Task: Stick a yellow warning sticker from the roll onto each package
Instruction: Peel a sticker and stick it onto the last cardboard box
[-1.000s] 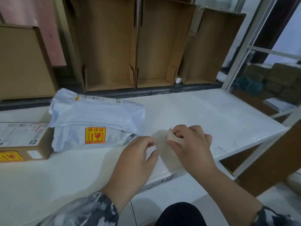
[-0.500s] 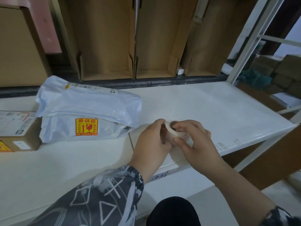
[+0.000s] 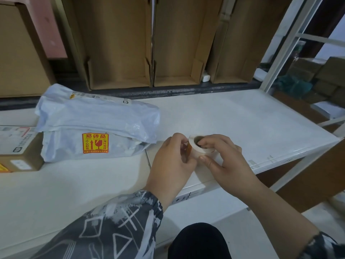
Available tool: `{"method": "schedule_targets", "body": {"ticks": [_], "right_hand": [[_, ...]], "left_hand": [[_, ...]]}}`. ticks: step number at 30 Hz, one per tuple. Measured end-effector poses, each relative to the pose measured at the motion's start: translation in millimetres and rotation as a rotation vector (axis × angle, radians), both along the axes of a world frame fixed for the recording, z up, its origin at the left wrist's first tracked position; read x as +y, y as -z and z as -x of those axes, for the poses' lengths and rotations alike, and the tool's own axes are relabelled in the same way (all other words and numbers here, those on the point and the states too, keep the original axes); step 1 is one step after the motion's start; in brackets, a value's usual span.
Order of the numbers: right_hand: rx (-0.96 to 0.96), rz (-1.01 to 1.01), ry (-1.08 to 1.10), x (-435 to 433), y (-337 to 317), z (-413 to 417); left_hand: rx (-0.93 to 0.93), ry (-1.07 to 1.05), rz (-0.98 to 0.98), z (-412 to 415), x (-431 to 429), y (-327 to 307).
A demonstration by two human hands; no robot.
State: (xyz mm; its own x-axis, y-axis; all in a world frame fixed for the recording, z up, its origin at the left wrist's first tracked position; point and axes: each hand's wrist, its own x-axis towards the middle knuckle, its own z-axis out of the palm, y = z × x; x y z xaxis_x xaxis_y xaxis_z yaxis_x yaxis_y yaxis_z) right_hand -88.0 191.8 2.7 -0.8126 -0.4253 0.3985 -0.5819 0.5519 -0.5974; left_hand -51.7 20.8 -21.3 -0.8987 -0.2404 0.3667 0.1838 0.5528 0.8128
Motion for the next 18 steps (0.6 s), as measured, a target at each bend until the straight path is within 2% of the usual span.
{"method": "schedule_targets", "body": {"ticks": [5,18], "right_hand": [[-0.002,0.018,0.004,1.0,0.6,-0.2],[0.033,-0.008,-0.002,0.6,2.7,0.0]], "left_hand": [[-0.006,0.044,0.048,-1.8,0.8,-2.0],[0.001,-0.017,0.054,-0.6,1.0,-0.4]]}}
